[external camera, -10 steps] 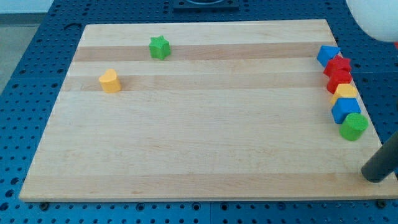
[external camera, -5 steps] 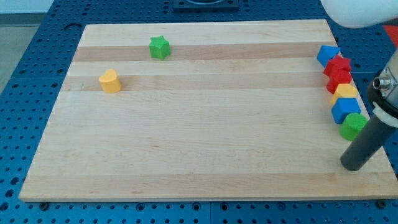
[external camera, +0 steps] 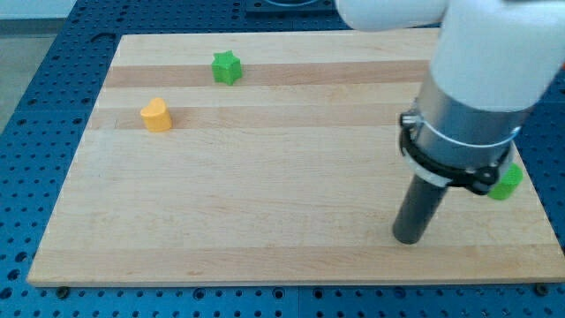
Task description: Move your arm towards the center left
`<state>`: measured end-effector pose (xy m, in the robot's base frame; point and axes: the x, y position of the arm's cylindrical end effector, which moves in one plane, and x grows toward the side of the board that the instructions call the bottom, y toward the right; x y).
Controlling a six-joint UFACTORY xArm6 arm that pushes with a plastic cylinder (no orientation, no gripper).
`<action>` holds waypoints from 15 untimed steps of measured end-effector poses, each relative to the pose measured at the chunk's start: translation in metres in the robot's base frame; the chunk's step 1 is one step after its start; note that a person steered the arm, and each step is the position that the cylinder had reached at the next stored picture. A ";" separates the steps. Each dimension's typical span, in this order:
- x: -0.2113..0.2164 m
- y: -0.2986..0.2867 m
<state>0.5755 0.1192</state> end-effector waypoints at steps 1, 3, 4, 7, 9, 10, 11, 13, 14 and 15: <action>0.000 -0.017; -0.013 -0.032; -0.021 -0.036; -0.043 -0.064; -0.055 -0.086; -0.059 -0.097; -0.060 -0.108; -0.065 -0.128; -0.079 -0.130; -0.096 -0.130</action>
<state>0.4793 -0.0104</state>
